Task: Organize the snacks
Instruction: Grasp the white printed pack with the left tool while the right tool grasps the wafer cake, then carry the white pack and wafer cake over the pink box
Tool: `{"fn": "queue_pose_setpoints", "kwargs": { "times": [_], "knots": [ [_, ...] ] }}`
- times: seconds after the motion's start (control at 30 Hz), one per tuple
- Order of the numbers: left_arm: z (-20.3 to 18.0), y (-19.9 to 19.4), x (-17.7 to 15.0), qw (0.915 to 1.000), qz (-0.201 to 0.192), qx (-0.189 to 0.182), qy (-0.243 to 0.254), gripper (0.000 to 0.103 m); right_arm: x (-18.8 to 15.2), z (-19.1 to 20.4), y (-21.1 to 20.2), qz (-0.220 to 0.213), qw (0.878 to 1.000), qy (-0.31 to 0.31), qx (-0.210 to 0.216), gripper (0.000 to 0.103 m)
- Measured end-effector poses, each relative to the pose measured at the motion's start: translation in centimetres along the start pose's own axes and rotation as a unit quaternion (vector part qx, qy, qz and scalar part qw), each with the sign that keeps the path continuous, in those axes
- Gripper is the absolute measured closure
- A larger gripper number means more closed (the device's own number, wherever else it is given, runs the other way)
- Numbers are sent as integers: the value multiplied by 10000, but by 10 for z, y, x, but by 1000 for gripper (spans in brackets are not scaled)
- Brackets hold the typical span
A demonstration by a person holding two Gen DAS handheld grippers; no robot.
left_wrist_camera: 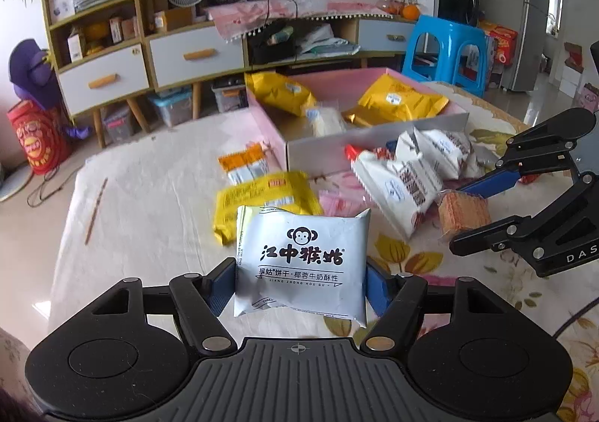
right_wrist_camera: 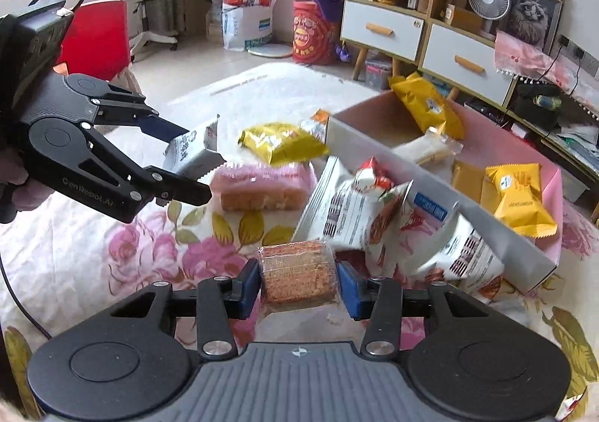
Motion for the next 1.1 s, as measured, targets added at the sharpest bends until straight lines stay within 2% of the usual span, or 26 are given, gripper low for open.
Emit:
{"fn": "queue_pose_setpoints", "kwargs": {
  "times": [0.3,0.53,0.7,0.87,1.1],
  "knots": [
    [-17,8,31,9999,-21,73,-95,33,11,-24,-7,-217,9988,335,-291,67],
    [-39,20,60,9995,-132,-39,-295,33,15,-68,-8,-370,9909,1102,-684,67],
    [-50,38,75,9983,-126,-8,-574,33,7,-100,-4,-416,9782,1815,-917,67],
    [-56,54,85,9955,-116,95,-940,33,-1,-125,4,-454,9600,2585,-979,67],
    [-62,76,94,9926,-201,363,-1139,33,-8,-138,13,-519,9390,3261,-963,66]
  ]
}}
Point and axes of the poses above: each gripper's, at about its wrist camera, not at the fingertips, and y roughly the way its jaws point, z to its left, x to its top, the point moved 3 cm from there along y, roughly the way its jaws point, and after that the axes turned 13 degrees about -y, right-handed, at the moved point
